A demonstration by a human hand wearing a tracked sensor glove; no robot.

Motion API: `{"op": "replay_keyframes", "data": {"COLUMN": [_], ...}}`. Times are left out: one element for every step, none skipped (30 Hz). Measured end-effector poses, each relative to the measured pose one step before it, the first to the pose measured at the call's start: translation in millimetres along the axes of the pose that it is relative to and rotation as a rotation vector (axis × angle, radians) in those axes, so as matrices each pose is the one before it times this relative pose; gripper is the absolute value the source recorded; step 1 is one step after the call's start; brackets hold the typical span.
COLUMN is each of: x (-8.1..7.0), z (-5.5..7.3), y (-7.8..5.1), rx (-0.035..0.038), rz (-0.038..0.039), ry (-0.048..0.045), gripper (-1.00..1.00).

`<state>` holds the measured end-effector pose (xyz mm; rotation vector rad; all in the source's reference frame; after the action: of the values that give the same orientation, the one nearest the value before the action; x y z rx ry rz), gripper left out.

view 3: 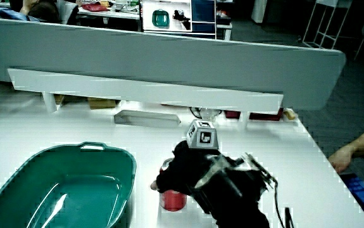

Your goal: Pick cola from desk

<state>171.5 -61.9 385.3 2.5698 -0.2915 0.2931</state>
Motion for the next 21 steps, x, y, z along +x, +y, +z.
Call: {"op": "replay_keyframes", "data": {"x": [1.07, -0.66, 2.98, -0.08, -1.13, 0.31, 1.75, -1.19, -1.10, 1.84, -1.30, 1.08, 0.65, -1.01, -1.11, 1.68, -1.50, -1.13, 0.66, -1.26, 0.99], "z": [-0.21, 1.63, -2.16, 0.84, 1.77, 0.56, -1.54, 1.37, 0.96, -2.34, 1.07, -0.96, -0.72, 1.11, 0.90, -2.25, 0.93, 0.87, -1.09, 0.45, -2.19], "y": [0.30, -0.67, 1.72, -0.31, -0.63, -0.11, 0.96, -0.85, -0.62, 1.47, -0.74, 0.37, 0.39, -0.67, -0.75, 0.78, -1.21, -1.15, -0.14, -1.02, 0.16], "rx": [0.00983, 0.00528, 0.00096, 0.01287, -0.00368, 0.00677, -0.00149, 0.00504, 0.00793, -0.00377, 0.00489, 0.01203, -0.00127, 0.01795, 0.00726, 0.00221, 0.00560, 0.01176, -0.00180, 0.00523, 0.00413], "rz": [-0.01142, 0.00536, -0.00751, 0.00001, 0.00778, -0.00459, -0.00641, 0.00403, -0.00171, 0.00019, 0.00351, -0.00927, 0.00462, -0.00157, 0.00395, 0.00325, 0.00528, 0.00162, 0.00049, 0.00779, 0.00099], "ry": [-0.01323, 0.01492, 0.00391, -0.00315, 0.00557, -0.00102, -0.00672, 0.00568, -0.00383, 0.00150, 0.00089, -0.01270, 0.00458, -0.01262, 0.00340, -0.00134, 0.00133, -0.00973, 0.00949, -0.00485, -0.00213], "gripper": [0.39, 0.42, 0.45, 0.48, 0.52, 0.55, 0.58, 0.61, 0.65, 0.68, 0.71, 0.74, 0.77, 0.81, 0.84, 0.87, 0.90, 0.94, 0.97, 1.00, 1.00]}}
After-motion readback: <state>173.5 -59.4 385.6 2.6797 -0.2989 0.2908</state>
